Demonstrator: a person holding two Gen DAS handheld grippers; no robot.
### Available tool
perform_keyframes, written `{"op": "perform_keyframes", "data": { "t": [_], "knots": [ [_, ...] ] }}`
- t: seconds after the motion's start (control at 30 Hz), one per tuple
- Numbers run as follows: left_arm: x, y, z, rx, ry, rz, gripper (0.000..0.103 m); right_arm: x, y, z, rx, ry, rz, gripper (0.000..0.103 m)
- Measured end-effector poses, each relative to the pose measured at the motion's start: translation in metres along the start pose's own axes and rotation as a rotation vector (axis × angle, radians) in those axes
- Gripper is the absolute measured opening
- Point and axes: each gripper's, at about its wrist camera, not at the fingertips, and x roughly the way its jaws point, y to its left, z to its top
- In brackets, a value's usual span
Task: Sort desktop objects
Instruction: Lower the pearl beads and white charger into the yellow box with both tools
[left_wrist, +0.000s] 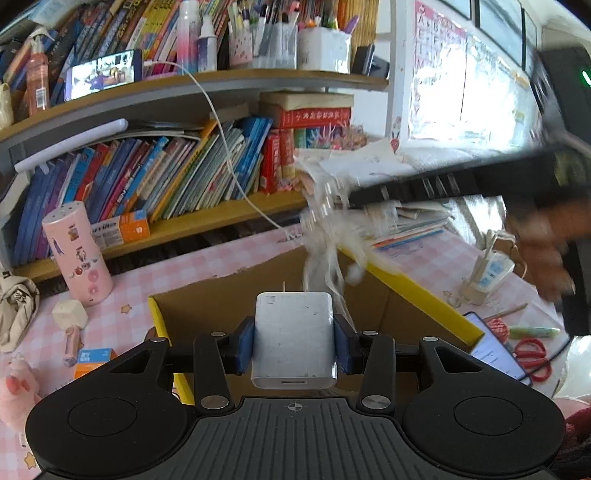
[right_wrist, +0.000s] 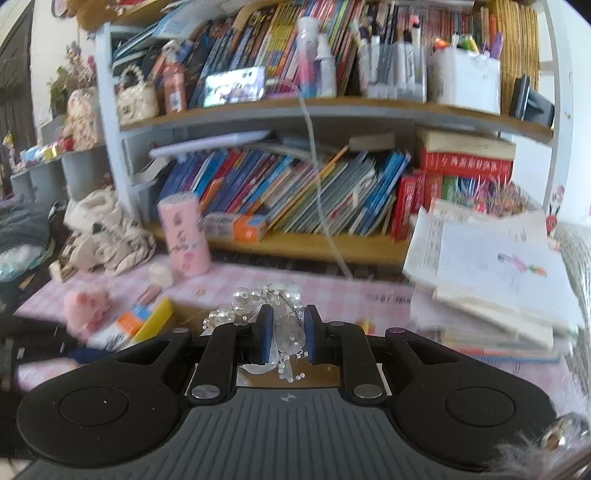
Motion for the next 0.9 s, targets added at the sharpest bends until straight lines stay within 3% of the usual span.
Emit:
{"op": "perform_keyframes", "data": {
  "t": [0.17,0.47,0.63,0.9],
  "knots": [
    [0.013,-0.001,0.004,-0.002,0.015,0.021,0.042,0.019,-0.015,0.022,-0.002,-0.056,-0.019,0.017],
    [0.036,0.002,0.004,-0.028,0.078,0.049,0.042,0.087,-0.001,-0.006,-0.123,0.203,0.093,0.017],
    [0.051,0.004,-0.001,-0.035,0.132,0.050,0.042,0.115,0.007,-0.021,-0.142,0.291,0.153,0.017],
    [0.070,0.004,-0.009,-0.013,0.214,0.037,0.042,0.150,0.027,-0.037,-0.300,0.450,0.179,0.017]
  ]
}}
